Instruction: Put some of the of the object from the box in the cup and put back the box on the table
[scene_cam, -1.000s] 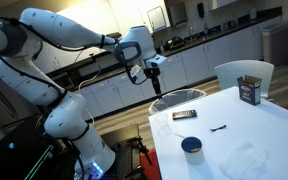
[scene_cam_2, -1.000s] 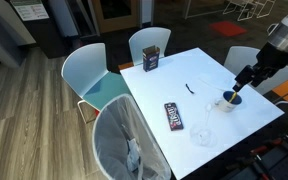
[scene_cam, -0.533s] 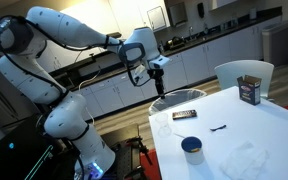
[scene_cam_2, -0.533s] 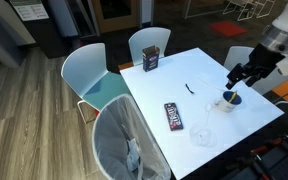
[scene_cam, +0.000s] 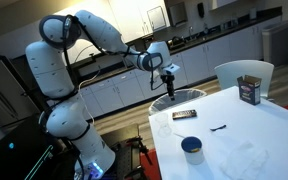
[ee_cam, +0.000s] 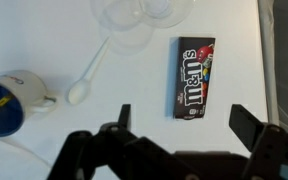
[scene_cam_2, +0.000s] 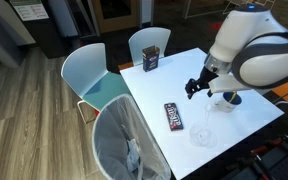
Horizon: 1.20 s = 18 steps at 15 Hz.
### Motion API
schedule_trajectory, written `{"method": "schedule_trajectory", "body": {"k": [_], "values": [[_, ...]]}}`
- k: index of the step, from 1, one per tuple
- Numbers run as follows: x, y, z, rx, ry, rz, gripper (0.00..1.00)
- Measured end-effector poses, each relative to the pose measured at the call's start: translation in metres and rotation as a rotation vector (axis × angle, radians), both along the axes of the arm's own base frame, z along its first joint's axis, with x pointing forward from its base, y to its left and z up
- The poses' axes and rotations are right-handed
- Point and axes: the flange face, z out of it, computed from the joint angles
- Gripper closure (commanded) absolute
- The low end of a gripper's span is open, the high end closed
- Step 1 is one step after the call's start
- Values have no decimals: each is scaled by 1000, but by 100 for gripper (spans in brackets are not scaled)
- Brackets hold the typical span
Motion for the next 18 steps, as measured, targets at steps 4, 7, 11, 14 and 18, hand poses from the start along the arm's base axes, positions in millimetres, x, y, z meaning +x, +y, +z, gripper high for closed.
{"method": "schedule_trajectory", "body": {"k": [4, 7, 11, 14, 18], "values": [[11, 36, -47, 4, -33, 72, 0], [10, 53, -82, 13, -48, 108, 0], [7, 63, -107, 10, -38, 120, 0], [8, 61, -107, 8, -39, 115, 0], [7, 62, -117, 1, -52, 120, 0]]}}
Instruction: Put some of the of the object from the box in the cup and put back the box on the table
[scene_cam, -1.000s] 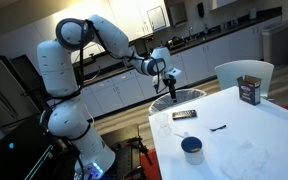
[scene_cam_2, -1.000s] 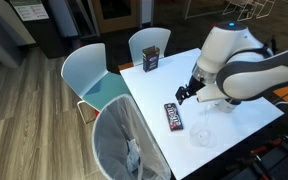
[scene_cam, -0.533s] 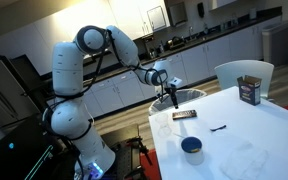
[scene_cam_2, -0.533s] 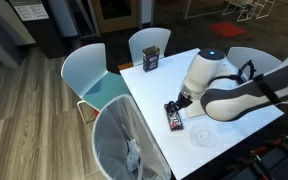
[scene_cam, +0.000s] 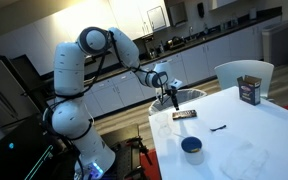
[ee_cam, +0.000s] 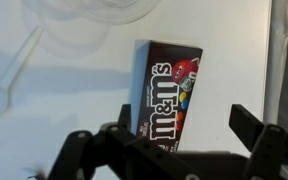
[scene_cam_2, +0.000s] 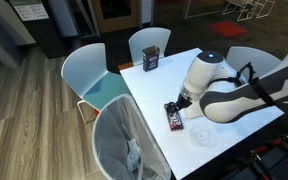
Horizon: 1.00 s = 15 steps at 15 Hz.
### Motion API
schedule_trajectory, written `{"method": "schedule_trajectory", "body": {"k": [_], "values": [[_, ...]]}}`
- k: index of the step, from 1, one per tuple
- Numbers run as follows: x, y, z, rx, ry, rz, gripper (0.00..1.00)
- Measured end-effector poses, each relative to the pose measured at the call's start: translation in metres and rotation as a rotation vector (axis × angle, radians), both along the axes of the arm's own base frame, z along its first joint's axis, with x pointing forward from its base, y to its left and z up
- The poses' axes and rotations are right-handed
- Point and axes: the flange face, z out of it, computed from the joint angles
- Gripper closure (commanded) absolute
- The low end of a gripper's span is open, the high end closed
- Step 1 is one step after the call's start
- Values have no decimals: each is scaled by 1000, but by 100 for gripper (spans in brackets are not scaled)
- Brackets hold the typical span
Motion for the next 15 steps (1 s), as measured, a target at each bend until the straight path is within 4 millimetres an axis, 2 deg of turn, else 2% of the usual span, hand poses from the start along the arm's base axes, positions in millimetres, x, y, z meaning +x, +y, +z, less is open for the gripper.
{"method": "schedule_trajectory", "body": {"k": [8, 15], "values": [[-3, 18, -48, 2, -53, 32, 0], [4, 25, -70, -14, -55, 8, 0]]}}
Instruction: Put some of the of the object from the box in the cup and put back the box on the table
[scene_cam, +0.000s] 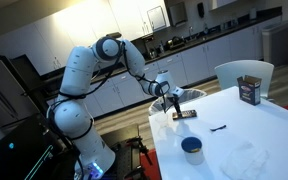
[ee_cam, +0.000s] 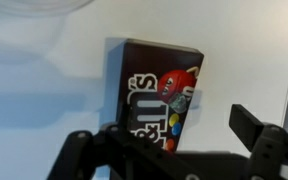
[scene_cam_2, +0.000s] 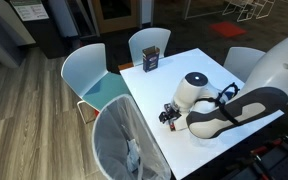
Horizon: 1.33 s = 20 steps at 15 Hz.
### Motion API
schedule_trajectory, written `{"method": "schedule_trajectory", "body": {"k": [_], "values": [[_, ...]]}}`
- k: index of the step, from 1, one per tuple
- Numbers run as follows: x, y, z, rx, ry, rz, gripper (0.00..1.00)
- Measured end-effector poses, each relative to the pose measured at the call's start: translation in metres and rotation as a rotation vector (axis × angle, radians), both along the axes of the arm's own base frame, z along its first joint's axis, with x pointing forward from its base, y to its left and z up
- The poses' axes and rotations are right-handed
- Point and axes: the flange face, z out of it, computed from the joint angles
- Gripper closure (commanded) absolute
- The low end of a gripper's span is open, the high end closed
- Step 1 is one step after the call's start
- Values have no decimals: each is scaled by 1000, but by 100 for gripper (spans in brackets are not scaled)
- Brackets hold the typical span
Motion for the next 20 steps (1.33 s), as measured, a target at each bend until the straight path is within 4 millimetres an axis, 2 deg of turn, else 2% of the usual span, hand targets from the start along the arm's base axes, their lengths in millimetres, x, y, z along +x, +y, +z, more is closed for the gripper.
{"method": "schedule_trajectory", "body": {"k": [3, 10, 16, 20], "values": [[1, 1, -6, 1, 5, -33, 0], [1, 8, -2, 9, 3, -91, 0], [-10, 25, 9, -21, -2, -155, 0], [-15, 23, 6, -71, 42, -218, 0]]}}
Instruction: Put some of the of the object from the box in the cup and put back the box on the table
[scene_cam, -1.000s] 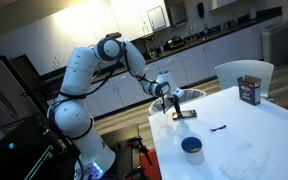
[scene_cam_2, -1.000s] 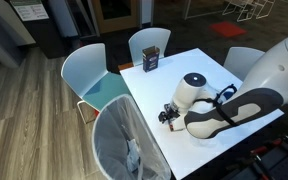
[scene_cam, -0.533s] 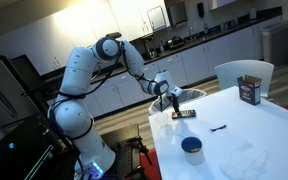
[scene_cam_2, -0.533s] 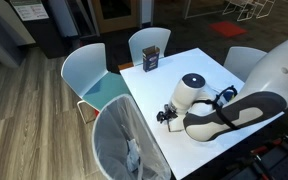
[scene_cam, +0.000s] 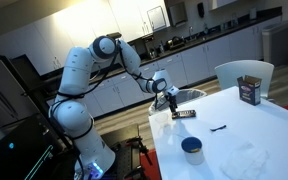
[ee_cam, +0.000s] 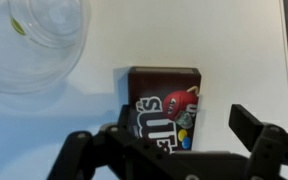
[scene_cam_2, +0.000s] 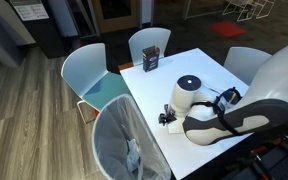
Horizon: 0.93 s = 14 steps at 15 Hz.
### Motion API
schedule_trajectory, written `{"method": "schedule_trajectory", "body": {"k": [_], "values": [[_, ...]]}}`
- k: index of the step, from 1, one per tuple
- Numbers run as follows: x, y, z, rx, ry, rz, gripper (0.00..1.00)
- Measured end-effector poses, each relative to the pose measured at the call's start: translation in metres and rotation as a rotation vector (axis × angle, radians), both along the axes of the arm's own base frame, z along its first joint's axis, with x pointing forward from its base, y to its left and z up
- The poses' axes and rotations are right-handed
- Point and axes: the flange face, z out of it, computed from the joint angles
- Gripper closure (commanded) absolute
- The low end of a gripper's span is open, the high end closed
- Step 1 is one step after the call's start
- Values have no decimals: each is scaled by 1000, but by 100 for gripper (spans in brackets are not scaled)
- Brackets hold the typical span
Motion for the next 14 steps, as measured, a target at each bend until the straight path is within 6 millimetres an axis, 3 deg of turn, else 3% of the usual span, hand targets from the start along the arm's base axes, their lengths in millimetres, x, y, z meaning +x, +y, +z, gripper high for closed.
{"method": "schedule_trajectory", "body": {"k": [14], "values": [[-1, -17, -16, -29, 62, -52, 0]]}}
